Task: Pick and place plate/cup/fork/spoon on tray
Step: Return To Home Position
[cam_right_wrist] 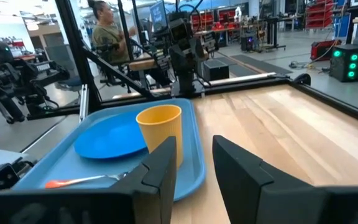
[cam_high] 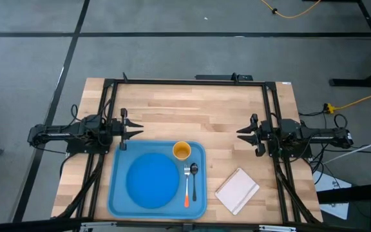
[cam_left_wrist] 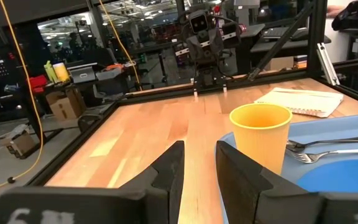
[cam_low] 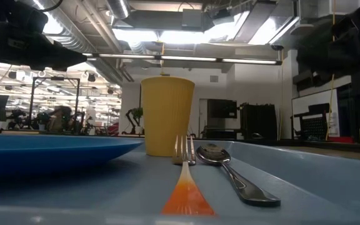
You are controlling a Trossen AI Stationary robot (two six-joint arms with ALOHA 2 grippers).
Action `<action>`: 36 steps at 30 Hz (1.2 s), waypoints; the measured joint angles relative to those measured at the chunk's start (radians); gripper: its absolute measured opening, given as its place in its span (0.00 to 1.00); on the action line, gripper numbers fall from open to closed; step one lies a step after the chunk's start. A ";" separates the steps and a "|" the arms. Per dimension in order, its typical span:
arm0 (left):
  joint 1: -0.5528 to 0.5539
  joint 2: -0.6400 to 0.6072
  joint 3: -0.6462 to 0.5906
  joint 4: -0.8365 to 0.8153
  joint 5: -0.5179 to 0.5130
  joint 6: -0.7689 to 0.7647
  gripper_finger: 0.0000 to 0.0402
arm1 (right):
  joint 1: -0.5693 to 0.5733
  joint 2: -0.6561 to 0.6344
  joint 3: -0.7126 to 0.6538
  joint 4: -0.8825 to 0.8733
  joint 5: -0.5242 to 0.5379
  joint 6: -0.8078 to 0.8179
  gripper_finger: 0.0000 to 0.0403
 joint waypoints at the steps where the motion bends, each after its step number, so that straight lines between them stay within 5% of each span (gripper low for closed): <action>1: 0.000 0.000 0.000 0.000 0.000 0.000 0.21 | 0.000 0.005 0.000 0.000 0.000 0.000 0.27; 36: 0.000 0.000 0.000 0.000 0.000 0.000 0.21 | 0.000 0.049 0.000 0.000 0.001 0.000 0.27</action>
